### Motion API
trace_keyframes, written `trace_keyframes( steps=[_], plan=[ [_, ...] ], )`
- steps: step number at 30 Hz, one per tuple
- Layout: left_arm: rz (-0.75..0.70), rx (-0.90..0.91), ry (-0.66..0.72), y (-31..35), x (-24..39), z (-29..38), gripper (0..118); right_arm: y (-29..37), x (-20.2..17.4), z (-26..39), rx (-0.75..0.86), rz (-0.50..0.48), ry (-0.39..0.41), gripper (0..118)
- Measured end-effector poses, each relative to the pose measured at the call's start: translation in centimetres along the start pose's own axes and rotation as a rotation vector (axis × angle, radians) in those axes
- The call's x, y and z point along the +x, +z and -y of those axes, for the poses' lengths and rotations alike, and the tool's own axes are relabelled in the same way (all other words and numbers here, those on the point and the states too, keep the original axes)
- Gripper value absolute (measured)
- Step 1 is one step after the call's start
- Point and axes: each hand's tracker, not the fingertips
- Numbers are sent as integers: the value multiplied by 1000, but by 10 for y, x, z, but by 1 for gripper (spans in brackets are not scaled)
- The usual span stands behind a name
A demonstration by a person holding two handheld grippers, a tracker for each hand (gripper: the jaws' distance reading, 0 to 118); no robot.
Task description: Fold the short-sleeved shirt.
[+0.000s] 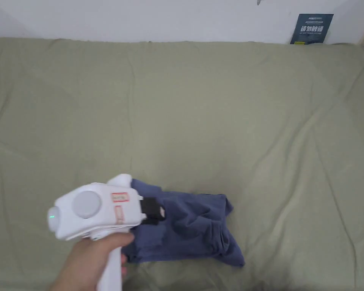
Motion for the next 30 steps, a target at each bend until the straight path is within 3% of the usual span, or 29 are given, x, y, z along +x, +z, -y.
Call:
trace_keyframes(
  steps=[4,5,6,7,9,10,13,16,18,20,23,28,30],
  plan=[
    [-106,-24,-38,-46,5,6,10,9,15,4,10,21,-35,0],
    [-77,-13,-14,-44,-1,5,11,12,18,4,14,23,-42,0],
    [-37,5,38,-40,-3,4,20,15,22,4,17,25,-47,0],
    [-1,-4,54,-34,-4,1,36,17,25,3,18,28,-50,0],
    [172,-17,83,-17,-3,0,95,18,31,4,20,35,-54,0],
    [225,-18,75,-5,0,-2,104,18,34,5,19,38,-55,0],
    [319,131,-37,51,9,-9,104,15,34,4,11,42,-57,0],
    [315,267,-65,94,-5,-13,104,14,31,4,23,31,-61,0],
    [214,298,-53,100,-28,-14,102,11,29,7,28,24,-66,0],
    [69,189,-28,88,-40,-9,98,8,28,8,28,16,-71,0],
    [156,78,-5,49,-45,11,43,5,27,9,20,14,-64,0],
    [323,-35,-12,-44,2,30,39,6,30,6,12,30,-65,0],
    [258,-44,-55,-80,23,32,40,9,33,3,16,48,-63,0]
  ],
)
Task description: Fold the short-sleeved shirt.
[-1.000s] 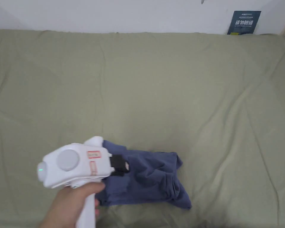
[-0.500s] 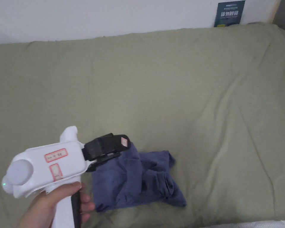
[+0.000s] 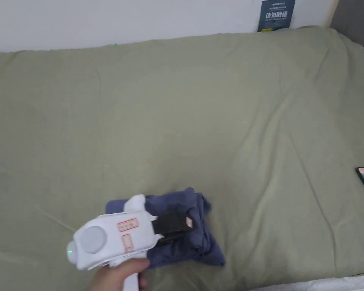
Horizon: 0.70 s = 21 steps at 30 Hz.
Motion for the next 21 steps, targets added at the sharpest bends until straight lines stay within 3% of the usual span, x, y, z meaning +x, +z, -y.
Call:
trace_keyframes(
  steps=[5,7,9,13,16,18,20,21],
  plan=[
    [18,-9,44,1,2,-11,39,3,7,-10,0,27,0,0],
    [16,1,-33,33,8,-10,39,-4,5,-17,-8,14,5,0],
    [12,43,-125,78,13,-9,39,-27,0,-30,-20,-38,14,0],
    [-34,136,-142,156,6,-9,40,-107,-7,-56,-84,-160,14,0],
    [-45,196,-121,190,-13,-10,42,-183,2,-72,-173,-272,-52,0],
    [-62,231,-111,202,-25,-8,61,-234,19,-75,-265,-354,-135,0],
    [-47,230,-59,203,-47,-6,75,-267,41,-70,-348,-326,-208,0],
    [-13,218,-22,198,-59,-5,99,-278,52,-66,-382,-272,-229,0]
  ],
)
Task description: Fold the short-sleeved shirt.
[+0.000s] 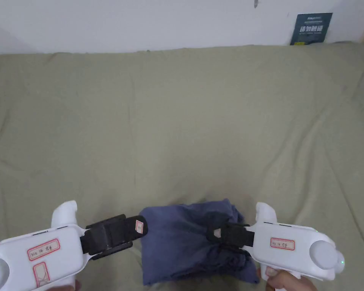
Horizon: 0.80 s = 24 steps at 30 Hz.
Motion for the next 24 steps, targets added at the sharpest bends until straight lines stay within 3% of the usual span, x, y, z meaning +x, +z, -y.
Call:
trace_keyframes(
  steps=[2,4,5,7,10,13,14,16,17,19,22,24],
  plan=[
    [50,-28,78,-12,-21,6,110,-4,20,-1,-50,173,-23,0],
    [68,-108,155,-37,-45,9,110,6,32,-3,10,-30,-141,0],
    [82,-139,175,-51,-57,10,110,9,32,-4,25,2,-141,0],
    [138,-193,181,-83,-67,16,110,11,32,-2,22,10,-64,0],
    [299,-141,56,-118,-67,14,110,10,31,0,24,0,-56,0],
    [262,-213,70,-139,-50,7,109,9,28,0,33,8,-37,0],
    [251,-239,65,-144,-45,4,102,9,26,1,35,17,-21,0],
    [144,-245,49,-145,-42,-3,25,10,24,1,38,25,-11,0],
    [29,-258,31,-145,-45,-2,24,12,23,1,42,25,-9,0],
    [88,-264,68,-144,-45,-3,23,14,17,4,48,17,-1,0],
    [-19,-272,-108,-128,-22,-14,23,27,6,12,86,28,37,0],
    [-19,-276,-113,-100,-22,-27,23,41,-3,19,109,-3,42,0]
  ],
)
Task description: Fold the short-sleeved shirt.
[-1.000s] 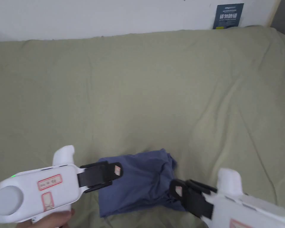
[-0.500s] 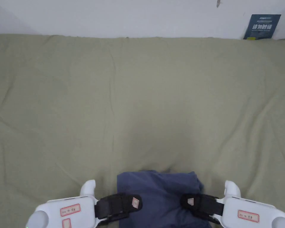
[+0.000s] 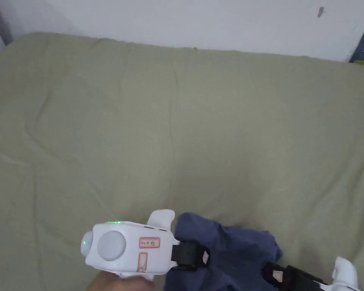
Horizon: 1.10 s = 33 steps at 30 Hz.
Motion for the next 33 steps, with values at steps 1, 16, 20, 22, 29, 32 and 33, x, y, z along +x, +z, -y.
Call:
trace_keyframes(
  steps=[1,16,20,22,29,32,33],
  plan=[
    [-14,4,-6,18,-5,-2,23,6,-4,3,6,-2,5,0],
    [-728,-27,112,326,-269,-23,23,48,-50,52,42,73,27,0],
    [-615,20,155,330,-279,-15,56,47,-58,52,41,75,37,0],
    [-716,-6,96,337,-276,-15,104,44,-65,51,32,71,56,0],
    [-819,229,279,427,-278,8,109,35,-73,46,1,58,106,0],
    [-797,262,262,435,-261,17,79,33,-81,45,1,42,121,0],
    [-800,264,256,433,-254,20,70,33,-84,44,5,44,130,0]
  ],
)
